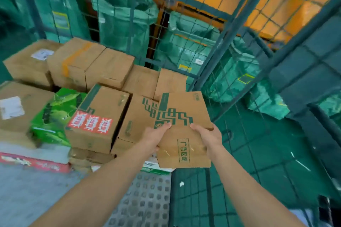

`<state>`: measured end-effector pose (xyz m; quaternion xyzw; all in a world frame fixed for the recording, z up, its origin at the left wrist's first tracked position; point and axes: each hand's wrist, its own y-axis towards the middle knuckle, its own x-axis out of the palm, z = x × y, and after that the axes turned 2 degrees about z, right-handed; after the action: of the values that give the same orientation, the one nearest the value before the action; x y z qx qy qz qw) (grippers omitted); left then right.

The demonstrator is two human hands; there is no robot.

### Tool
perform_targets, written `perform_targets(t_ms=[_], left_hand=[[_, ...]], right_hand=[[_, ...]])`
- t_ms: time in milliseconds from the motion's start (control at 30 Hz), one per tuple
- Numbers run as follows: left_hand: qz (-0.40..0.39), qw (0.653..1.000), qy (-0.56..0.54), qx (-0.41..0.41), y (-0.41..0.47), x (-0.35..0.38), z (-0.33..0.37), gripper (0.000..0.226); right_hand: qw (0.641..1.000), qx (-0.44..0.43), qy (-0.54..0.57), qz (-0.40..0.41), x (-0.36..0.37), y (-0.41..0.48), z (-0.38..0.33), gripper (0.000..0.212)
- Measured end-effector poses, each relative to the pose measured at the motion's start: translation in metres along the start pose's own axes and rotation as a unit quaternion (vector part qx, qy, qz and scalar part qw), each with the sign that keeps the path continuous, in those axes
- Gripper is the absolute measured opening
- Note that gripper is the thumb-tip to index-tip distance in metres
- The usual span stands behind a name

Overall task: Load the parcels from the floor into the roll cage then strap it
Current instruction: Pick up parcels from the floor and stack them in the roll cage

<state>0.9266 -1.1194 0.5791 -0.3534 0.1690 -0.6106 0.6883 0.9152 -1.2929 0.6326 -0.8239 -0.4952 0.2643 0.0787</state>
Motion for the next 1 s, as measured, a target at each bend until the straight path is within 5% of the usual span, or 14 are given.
perform_targets(t_ms=[200,333,533,833,933,1000], left_hand=[[0.027,0.999,0.005,-0.032,0.063,0.018,0.005,0.077],[0.034,0.998,0.018,-0.049,0.094,0.026,0.002,0.096],[0.06,0.993,0.093,-0.034,0.127,0.036,-0.003,0.075],[0.042,0.972,0.228,-0.026,0.159,0.048,-0.027,0.031],[0.044,0.97,0.231,-0.056,0.173,0.051,-0.032,0.022],[0.039,0.97,0.23,-0.064,0.18,0.052,-0.037,0.032]], right_hand=[[0.999,0.034,-0.008,-0.02,0.018,0.065,0.004,0.062],[0.999,0.051,-0.007,-0.014,0.023,0.092,0.016,0.054],[0.992,0.122,0.001,-0.014,0.025,0.125,0.039,0.086],[0.976,0.181,-0.102,-0.056,0.024,0.174,0.088,0.066],[0.965,0.162,-0.191,-0.081,0.032,0.189,0.103,0.099],[0.95,0.138,-0.262,-0.097,0.037,0.192,0.109,0.102]])
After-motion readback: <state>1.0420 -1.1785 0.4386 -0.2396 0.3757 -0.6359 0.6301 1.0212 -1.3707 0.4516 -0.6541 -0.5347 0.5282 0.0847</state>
